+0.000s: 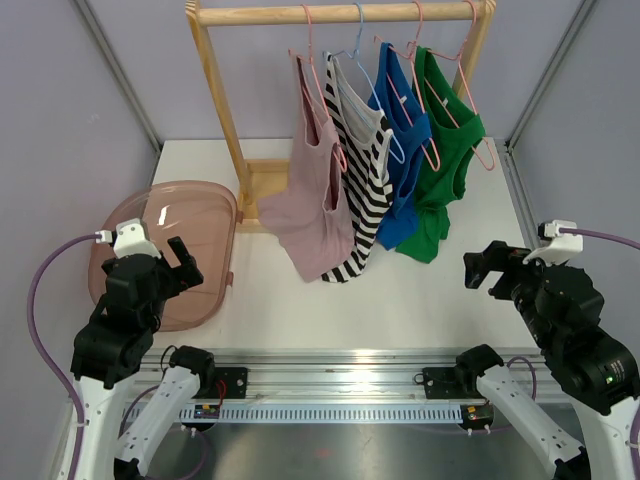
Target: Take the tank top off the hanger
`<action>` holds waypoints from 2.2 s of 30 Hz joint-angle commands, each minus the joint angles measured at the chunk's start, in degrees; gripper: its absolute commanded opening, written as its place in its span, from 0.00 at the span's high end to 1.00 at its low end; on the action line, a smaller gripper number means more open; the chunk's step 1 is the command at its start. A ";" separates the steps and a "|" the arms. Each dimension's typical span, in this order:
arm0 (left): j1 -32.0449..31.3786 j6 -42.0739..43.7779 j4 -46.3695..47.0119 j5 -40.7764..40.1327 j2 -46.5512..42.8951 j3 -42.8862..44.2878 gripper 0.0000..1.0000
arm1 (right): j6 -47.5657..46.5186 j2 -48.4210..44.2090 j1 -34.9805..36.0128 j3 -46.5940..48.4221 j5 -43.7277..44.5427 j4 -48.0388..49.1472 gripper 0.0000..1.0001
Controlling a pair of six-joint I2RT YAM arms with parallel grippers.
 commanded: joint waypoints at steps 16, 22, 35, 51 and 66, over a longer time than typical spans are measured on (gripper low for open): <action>-0.22 -4.52 8.75 7.53 -0.89 -6.55 0.01 | 5.79 27.43 0.38 22.67 -40.49 20.84 0.08; -0.22 -4.87 10.51 8.06 -2.47 -8.31 0.01 | 5.18 42.11 1.60 34.54 -39.36 21.72 0.22; -0.22 -5.22 10.95 7.80 -2.82 -8.75 0.01 | -6.85 72.32 13.38 71.33 -17.49 14.61 0.35; -0.22 -5.31 11.12 7.97 -3.44 -8.93 0.01 | -14.16 92.48 14.70 89.83 -11.84 18.03 0.61; -0.13 -4.96 11.47 8.50 -3.79 -9.19 0.01 | -15.40 91.26 15.58 89.75 -9.47 21.63 1.00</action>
